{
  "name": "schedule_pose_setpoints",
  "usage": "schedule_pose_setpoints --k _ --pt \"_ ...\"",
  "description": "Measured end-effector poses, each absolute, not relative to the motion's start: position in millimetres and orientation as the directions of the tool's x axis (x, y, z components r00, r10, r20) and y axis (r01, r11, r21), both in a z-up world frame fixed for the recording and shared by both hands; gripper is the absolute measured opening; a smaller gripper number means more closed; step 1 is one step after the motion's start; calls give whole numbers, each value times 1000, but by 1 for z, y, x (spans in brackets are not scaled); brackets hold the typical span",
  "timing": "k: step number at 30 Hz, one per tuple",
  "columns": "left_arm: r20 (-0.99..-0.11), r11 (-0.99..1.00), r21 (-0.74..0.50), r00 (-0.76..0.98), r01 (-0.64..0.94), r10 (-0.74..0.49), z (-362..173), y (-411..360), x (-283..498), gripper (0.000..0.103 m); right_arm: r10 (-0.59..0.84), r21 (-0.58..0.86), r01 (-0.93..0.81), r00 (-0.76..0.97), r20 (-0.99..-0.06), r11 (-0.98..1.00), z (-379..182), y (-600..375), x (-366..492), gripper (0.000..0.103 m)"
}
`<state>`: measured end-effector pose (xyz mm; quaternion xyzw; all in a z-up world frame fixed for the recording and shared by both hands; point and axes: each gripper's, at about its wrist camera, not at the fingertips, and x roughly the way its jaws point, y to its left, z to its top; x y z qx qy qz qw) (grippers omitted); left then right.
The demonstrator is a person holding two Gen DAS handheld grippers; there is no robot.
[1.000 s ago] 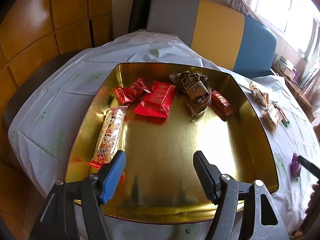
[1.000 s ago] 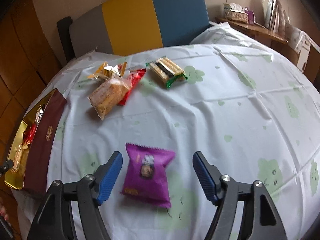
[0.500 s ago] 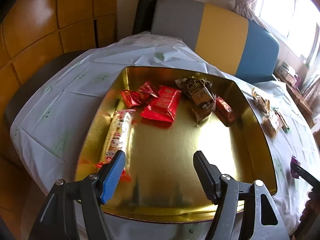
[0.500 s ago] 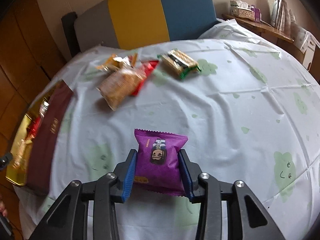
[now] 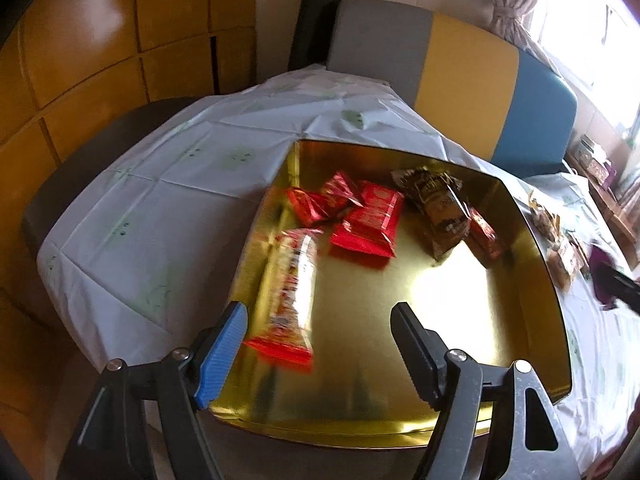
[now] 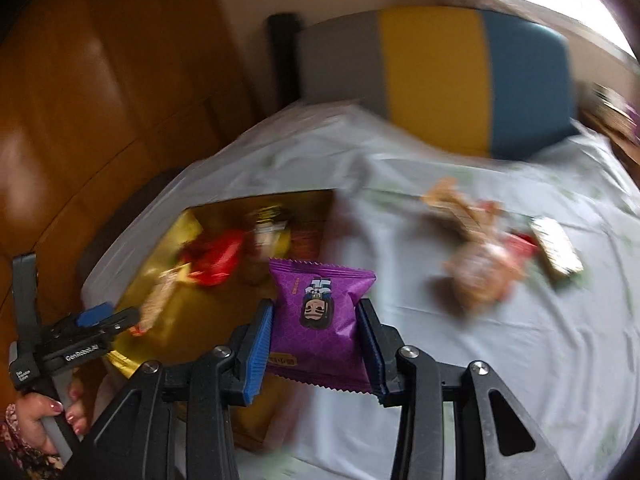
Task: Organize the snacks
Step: 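Carry the purple packet over the gold tray with the right gripper, then lower the purple packet into the tray and open the right gripper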
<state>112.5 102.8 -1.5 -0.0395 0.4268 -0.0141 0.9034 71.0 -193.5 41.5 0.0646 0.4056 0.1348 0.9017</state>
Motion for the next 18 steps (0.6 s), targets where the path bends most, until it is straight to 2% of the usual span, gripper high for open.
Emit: schedule_pose_setpoints --k 10,18 --pt "-772 993 -77 635 -93 0 2 145 107 76 376 226 -364 420 -826 904 -3 -60 129 42" --pt "-778 988 -85 628 -127 14 -4 160 100 76 361 243 -325 378 -852 914 -33 -25 158 44"
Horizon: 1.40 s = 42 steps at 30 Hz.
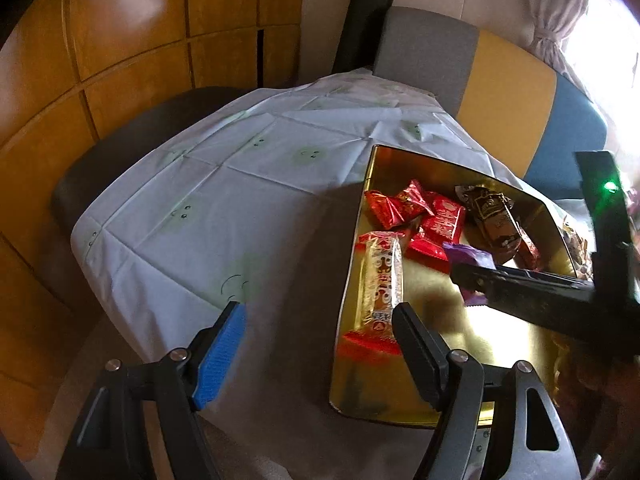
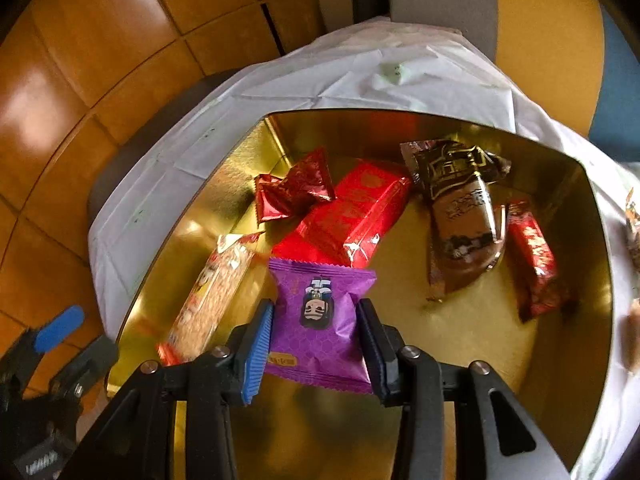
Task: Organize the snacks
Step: 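Lower the purple packet into the tray and open the right gripper, then grasp the clear sesame cake bag with the left gripper while the right gripper approaches the crackers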
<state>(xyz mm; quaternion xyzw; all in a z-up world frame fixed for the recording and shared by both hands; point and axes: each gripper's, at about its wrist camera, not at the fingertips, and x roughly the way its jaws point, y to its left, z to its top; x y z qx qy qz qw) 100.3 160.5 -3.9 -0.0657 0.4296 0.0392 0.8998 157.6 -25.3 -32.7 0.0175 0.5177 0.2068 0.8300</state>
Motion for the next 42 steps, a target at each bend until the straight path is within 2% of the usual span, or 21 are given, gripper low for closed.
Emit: schedule_pose_setpoints --k 5,12,20,28,35,42 --pt "-780 988 -89 626 -128 11 -5 160 101 76 359 251 -311 364 -859 917 -37 -21 162 47" --pt "-786 990 -84 618 -110 2 -8 149 101 76 410 278 -345 408 -816 896 -16 -37 147 52" --pt "-794 995 -79 607 -64 -23 -9 127 98 78 370 258 -269 580 -725 928 17 -95 115 52" --pt "-797 998 -67 601 7 -57 -8 91 93 78 224 209 -105 678 -700 972 25 -182 86 53" --pt "-802 991 -59 586 119 -118 -5 48 89 78 47 140 83 675 -736 987 -7 -261 63 52" --pt "-789 960 -76 572 270 -224 9 -8 85 78 -136 31 228 679 -721 973 -30 -326 40 52"
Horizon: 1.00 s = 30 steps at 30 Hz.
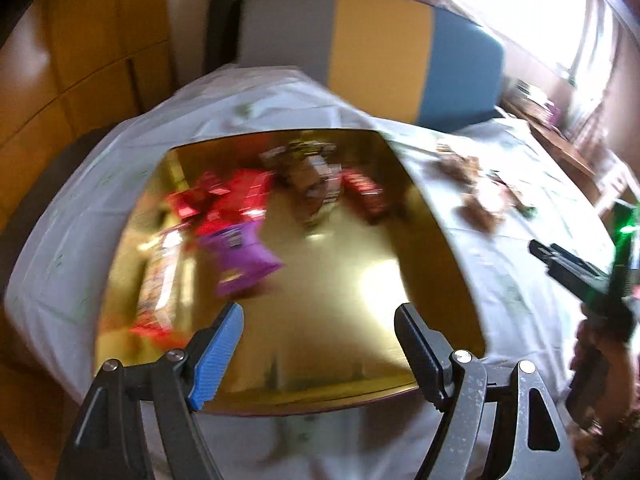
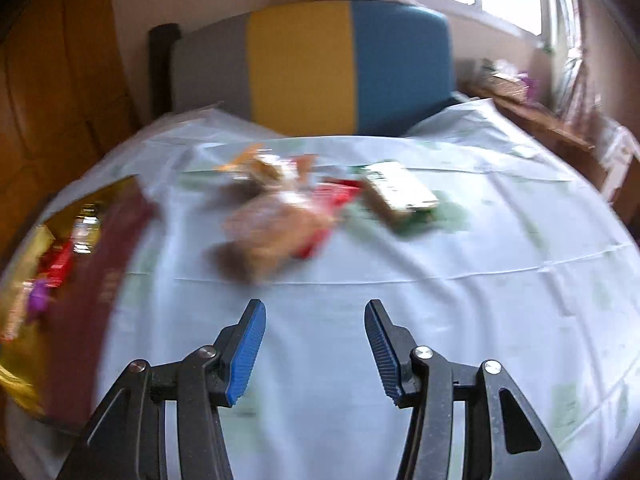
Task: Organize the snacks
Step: 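Grasp the clear sesame cake bag with the left gripper while the right gripper approaches the crackers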
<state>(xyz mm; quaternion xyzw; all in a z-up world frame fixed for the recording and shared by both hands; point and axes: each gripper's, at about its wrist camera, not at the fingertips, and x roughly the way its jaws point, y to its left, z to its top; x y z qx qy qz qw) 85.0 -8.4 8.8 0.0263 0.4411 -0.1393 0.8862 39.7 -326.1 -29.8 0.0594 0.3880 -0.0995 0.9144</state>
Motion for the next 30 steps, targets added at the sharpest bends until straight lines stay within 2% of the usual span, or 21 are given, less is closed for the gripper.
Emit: schedule_pose_setpoints --k 3,7,11,20,27,30 --pt "-783 944 -66 569 324 -250 16 -37 89 83 -176 23 273 681 -711 962 -37 -356 33 53" --pt "-776 925 -66 564 373 -283 24 -74 99 93 -118 134 311 673 -730 941 -48 -385 31 53" --pt "-790 913 -62 539 404 -292 29 -114 116 97 -92 180 319 679 -728 931 -52 -393 27 52" --pt "-789 861 21 537 509 -298 19 -203 152 100 -48 247 311 704 -709 918 -62 -398 29 53" --pt "-833 795 67 472 603 -288 -13 -259 190 100 -33 271 304 718 -695 913 -64 -400 26 54" --pt "-856 787 96 454 609 -247 -27 -272 203 100 -11 304 298 731 -682 905 -65 -403 24 55"
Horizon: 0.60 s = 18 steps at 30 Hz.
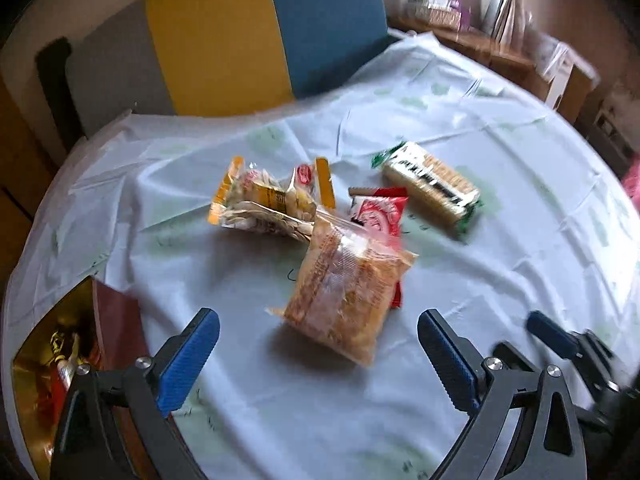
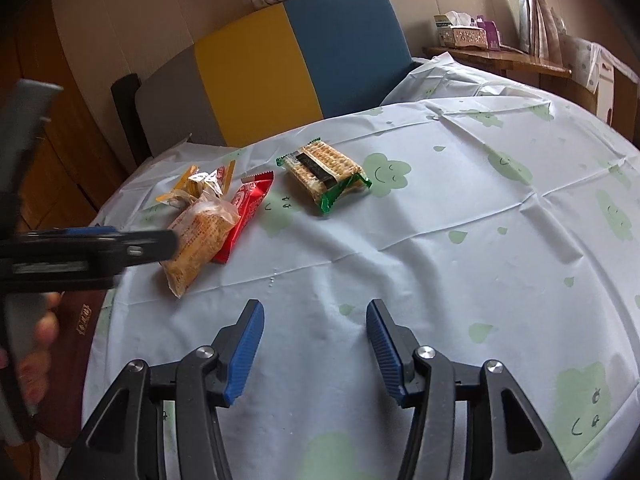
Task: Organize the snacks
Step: 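Grasp the clear sesame cake bag with the left gripper while the right gripper approaches the crackers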
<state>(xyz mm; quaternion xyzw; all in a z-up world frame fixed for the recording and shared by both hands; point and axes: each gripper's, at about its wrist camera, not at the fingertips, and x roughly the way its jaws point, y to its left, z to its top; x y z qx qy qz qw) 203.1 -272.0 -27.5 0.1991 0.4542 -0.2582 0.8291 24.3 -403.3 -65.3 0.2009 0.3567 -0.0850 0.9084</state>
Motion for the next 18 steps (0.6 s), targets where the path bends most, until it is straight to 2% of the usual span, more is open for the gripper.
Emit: schedule_pose_setpoints --k 2,5,6,7,11,18 --pt "-858 787 136 468 601 -210 -34 -278 208 100 4 328 294 739 -673 898 -66 -406 23 55" --pt "-861 771 98 442 629 -252 -40 -281 209 97 25 361 290 749 -662 887 -67 -410 21 55" --pt "-863 770 94 438 631 -253 -43 -282 209 93 28 365 289 750 -661 885 -67 -410 21 55" --pt "-866 767 88 429 635 -256 -46 -284 209 77 30 369 289 752 -658 883 -68 -411 21 55" --pt "-859 759 95 439 644 -265 -48 -284 203 64 36 379 287 756 -654 880 -68 -411 21 55" --pt "-853 829 53 457 557 -253 -46 -262 180 61 62 424 281 770 -636 861 -70 -418 19 55"
